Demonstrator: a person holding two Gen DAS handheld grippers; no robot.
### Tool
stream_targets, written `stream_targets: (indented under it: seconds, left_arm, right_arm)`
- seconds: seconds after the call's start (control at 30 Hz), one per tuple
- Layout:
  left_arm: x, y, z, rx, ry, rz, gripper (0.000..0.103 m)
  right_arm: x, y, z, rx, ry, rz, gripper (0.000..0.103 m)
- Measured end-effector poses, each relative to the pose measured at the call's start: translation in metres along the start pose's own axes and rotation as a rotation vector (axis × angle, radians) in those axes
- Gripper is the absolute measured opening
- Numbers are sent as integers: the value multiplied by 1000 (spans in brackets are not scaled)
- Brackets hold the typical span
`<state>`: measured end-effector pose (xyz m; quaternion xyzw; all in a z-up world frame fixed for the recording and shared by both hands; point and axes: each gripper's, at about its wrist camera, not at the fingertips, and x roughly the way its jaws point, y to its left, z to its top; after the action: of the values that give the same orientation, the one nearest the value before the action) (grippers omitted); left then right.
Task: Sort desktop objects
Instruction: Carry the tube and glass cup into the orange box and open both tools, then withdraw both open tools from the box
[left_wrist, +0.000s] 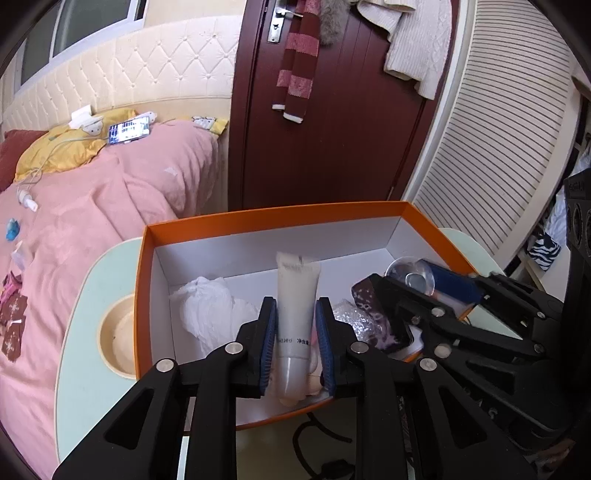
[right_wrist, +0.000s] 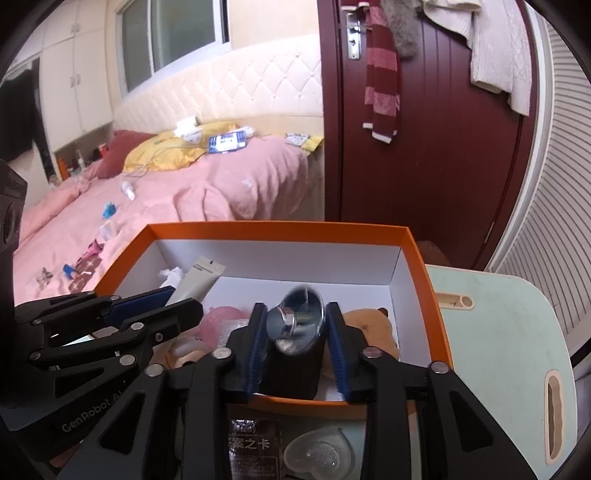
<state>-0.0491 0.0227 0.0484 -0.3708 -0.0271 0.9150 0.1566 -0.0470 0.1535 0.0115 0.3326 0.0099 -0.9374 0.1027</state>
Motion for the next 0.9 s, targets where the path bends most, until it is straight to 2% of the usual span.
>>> stream_targets:
  seconds: [0.1, 0.17, 0.2, 0.27, 0.3, 0.33, 0.43, 0.53, 0.73, 0.9]
  left_arm:
    - [0, 2, 2, -9, 15, 7, 25]
    - [-4, 3, 3, -14, 9, 12, 32]
    - [-7, 3, 3, -15, -3, 14, 38]
    - [-17, 3, 3, -21, -43, 35, 53]
    - [-21, 5, 4, -33, -64, 68, 75]
    - [-26, 8, 4, -50, -86, 89, 92]
    - [-38, 19, 4, -117, -133, 61, 92]
    - [-42, 24, 5, -155, -114, 41, 92]
    - [-58, 16, -3, -129, -116, 49, 92]
    - [-72, 12, -14, -107, -97, 71, 92]
  right_arm:
    - [0, -2, -1, -6, -16, -23, 52]
    - [0, -7, 0, 13, -5, -37, 66]
    - [0, -10, 0, 29, -2, -29, 67]
    - [-4, -16, 2, 63, -10, 5, 67]
    - [-6, -19, 2, 79, -14, 9, 67]
    - [-8, -20, 3, 93, -19, 10, 67]
    - [-14, -21, 3, 98, -31, 16, 77]
    - [-21, -17, 3, 96, -49, 29, 78]
    - [-38, 0, 1, 15, -92, 6, 78]
    - [-49, 6, -5, -24, -85, -5, 78]
